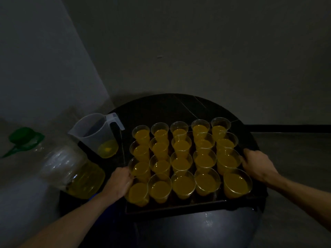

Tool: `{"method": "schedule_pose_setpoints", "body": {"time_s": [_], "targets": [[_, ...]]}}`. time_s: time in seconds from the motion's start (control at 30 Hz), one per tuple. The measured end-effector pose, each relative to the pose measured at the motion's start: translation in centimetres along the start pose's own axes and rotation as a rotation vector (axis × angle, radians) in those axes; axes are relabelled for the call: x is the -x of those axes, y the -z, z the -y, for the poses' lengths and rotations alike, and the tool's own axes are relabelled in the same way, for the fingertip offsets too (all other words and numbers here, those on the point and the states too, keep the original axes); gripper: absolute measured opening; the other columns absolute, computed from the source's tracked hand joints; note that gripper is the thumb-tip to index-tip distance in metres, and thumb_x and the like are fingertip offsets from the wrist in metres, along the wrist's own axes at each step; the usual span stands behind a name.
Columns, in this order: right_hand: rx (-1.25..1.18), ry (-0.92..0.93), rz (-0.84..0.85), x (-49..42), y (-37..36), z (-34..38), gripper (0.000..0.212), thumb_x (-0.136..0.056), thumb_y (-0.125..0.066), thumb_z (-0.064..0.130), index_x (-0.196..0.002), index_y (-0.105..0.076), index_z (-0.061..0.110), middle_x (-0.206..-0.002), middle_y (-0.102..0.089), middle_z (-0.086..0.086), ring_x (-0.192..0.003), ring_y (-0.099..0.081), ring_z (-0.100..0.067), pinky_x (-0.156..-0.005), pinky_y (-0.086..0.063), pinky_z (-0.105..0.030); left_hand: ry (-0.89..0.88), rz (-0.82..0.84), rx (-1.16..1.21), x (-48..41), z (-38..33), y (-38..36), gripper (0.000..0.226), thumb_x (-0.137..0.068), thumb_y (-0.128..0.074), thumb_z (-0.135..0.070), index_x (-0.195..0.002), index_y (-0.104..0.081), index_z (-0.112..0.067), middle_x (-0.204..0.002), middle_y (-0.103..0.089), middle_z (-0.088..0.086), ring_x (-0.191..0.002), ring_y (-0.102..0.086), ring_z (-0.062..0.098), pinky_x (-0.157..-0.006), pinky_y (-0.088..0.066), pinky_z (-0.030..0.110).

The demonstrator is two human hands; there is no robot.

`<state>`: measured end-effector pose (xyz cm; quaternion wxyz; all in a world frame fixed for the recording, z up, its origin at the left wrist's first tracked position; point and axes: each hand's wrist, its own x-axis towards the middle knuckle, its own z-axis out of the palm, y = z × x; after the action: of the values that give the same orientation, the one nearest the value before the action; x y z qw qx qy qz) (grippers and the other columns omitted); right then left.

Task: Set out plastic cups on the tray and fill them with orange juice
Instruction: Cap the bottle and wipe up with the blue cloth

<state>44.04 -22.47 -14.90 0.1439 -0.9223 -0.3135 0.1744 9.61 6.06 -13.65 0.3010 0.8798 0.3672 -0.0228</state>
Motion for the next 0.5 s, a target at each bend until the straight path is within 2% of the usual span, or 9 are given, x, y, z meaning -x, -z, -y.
{"method": "schedule_pose_setpoints", "body": {"time_s": [0.07,0.2,0.37,0.43,0.5], "targets": [[0.015,-0.001,-0.016,0.0,0.2,0.5,0.021,-0.102,-0.051,0.029,-0.083,-0.048,0.023,-0.081,-0.058,-0.001,-0.068,-0.058,-0.011,-0.052,-0.039,-0.022,-0.012,-0.015,-0.013,-0.3,0.2,0.2,0.037,-0.100,-0.052,-0.002,-0.066,-0.054,-0.016,-0.058,-0.060,-0.006,-0.059,-0.061,0.001,-0.054,-0.046,0.015],[0.030,0.001,-0.048,-0.3,0.7,1.4,0.024,-0.102,-0.050,0.029,-0.080,-0.047,0.022,-0.078,-0.057,-0.001,-0.067,-0.056,-0.011,-0.050,-0.035,-0.022,-0.029,-0.044,-0.032,-1.0,1.1,0.7,0.030,-0.100,-0.052,-0.002,-0.071,-0.060,-0.004,-0.071,-0.066,0.013,-0.068,-0.064,0.015,-0.056,-0.047,0.022],[0.034,0.020,-0.056,-0.9,1.3,2.1,0.025,-0.103,-0.050,0.028,-0.079,-0.046,0.021,-0.078,-0.057,-0.001,-0.067,-0.056,-0.012,-0.051,-0.037,-0.023,-0.035,-0.066,-0.008,-1.7,1.3,1.3,0.027,-0.101,-0.052,-0.005,-0.077,-0.063,0.001,-0.072,-0.067,0.012,-0.071,-0.065,0.017,-0.057,-0.048,0.021],[0.016,0.025,-0.057,-1.3,1.7,2.2,0.023,-0.102,-0.051,0.028,-0.080,-0.048,0.021,-0.079,-0.058,-0.002,-0.067,-0.058,-0.013,-0.053,-0.042,-0.025,-0.033,-0.066,-0.001,-2.0,1.0,1.6,0.027,-0.102,-0.051,-0.006,-0.079,-0.063,0.002,-0.071,-0.065,0.010,-0.067,-0.064,0.010,-0.056,-0.048,0.020],[0.012,0.029,-0.058,-1.6,2.0,2.3,0.023,-0.102,-0.051,0.027,-0.080,-0.049,0.021,-0.079,-0.059,-0.002,-0.068,-0.059,-0.013,-0.052,-0.041,-0.023,-0.037,-0.072,-0.008,-2.4,0.8,1.9,0.029,-0.102,-0.052,-0.005,-0.075,-0.063,-0.001,-0.067,-0.063,0.007,-0.061,-0.061,0.006,-0.055,-0.048,0.021]]}}
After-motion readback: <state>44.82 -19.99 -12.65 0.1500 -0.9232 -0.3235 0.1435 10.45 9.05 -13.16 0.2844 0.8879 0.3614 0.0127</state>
